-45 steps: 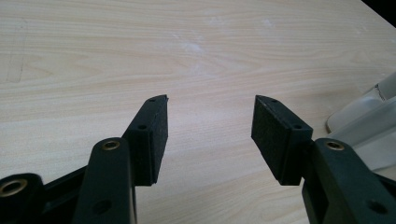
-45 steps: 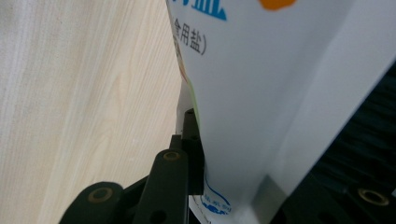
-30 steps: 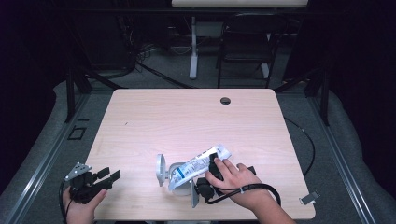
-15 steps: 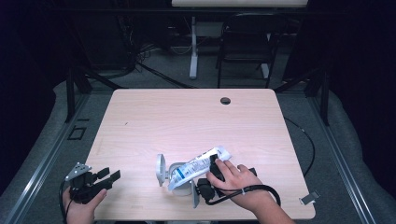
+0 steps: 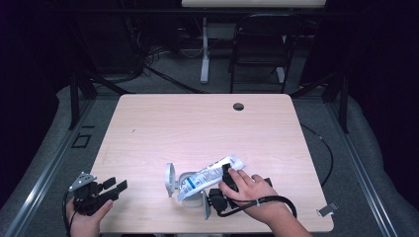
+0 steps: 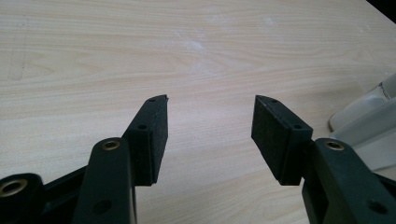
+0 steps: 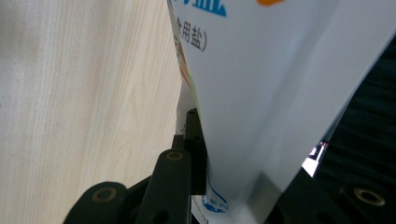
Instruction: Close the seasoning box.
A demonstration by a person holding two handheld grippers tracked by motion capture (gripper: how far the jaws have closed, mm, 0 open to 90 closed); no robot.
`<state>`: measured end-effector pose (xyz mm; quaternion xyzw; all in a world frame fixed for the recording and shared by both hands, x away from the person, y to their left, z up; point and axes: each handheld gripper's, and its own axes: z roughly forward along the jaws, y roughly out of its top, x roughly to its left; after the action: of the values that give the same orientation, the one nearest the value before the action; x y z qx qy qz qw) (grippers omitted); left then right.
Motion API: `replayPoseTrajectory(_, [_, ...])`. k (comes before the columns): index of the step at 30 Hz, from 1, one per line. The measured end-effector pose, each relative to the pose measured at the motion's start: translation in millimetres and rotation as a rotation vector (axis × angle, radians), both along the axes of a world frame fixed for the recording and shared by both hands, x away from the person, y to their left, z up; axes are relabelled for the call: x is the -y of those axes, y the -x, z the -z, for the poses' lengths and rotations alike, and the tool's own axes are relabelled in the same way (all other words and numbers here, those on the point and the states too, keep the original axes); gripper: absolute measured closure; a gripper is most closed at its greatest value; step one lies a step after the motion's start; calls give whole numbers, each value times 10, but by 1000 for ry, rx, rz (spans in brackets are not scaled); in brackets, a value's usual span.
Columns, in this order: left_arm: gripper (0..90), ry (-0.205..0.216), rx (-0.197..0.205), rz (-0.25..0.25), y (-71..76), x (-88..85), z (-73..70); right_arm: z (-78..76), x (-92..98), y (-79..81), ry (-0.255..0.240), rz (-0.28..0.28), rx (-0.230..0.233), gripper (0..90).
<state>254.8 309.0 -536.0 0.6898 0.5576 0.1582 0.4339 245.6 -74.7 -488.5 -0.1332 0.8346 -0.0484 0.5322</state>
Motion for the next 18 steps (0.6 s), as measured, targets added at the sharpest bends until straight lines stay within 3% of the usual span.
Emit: replayPoseTrajectory(18, [463, -3, -4, -2, -5, -3, 14, -8, 12, 53, -69, 13, -42, 794])
